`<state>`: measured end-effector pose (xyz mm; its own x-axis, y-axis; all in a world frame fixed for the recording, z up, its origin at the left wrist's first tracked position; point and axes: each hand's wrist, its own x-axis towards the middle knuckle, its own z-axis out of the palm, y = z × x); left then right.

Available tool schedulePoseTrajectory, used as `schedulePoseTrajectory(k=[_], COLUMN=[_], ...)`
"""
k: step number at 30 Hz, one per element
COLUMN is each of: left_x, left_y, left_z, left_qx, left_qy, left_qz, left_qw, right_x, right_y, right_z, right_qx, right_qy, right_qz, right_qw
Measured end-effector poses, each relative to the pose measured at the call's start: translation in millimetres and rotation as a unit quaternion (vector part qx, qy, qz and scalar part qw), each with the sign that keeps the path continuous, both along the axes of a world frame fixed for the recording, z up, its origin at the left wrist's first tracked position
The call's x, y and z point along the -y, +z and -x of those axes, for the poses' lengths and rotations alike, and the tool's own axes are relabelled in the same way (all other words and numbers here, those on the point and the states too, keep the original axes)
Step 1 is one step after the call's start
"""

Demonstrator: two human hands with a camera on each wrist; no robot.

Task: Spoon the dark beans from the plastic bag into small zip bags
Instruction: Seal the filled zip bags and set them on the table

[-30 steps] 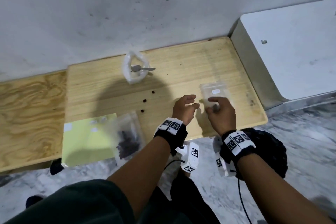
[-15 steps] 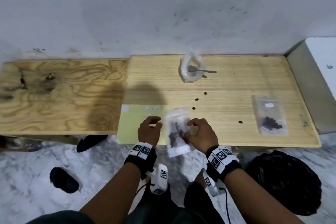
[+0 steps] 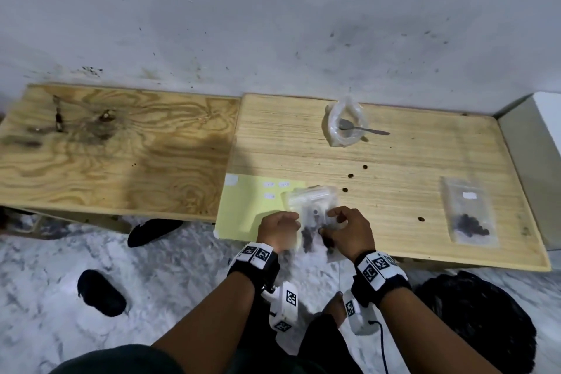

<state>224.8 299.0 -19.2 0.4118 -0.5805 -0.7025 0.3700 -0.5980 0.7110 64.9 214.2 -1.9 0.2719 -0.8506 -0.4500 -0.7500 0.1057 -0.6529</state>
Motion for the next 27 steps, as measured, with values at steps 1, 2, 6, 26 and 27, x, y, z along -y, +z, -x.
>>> schedulePoseTrajectory(k=[1, 2, 6, 26, 27], left_x=[0.9, 1.4, 6.2, -1.7, -2.7], left_y=[2.7, 7.4, 23.5, 7.4, 6.5], left_z=[-2.1, -4.9, -23.0, -172.7, -172.6], left_qx=[0.009, 0.012, 0.043, 0.119, 0.119], left_qy=[0.002, 0.010, 0.032, 0.145, 0.144], left_qz=[0.014, 0.036, 0.114, 0.099, 0.100], left_qw=[1.000, 0.999, 0.992, 0.977, 0.977], right_x=[1.3, 3.1, 9.0, 0.8, 1.1], right_y=[1.1, 3.7, 16.1, -12.1, -12.7], right_z=[-2.4, -6.9, -38.6, -163.8, -163.9], right_qx=[0.026, 0.053, 0.147, -0.105, -0.108], right_qy=[-0.011, -0.019, -0.006, 0.049, 0.056], right_qz=[0.006, 0.007, -0.033, -0.024, -0.025], right_qw=[1.000, 0.998, 0.989, 0.993, 0.992])
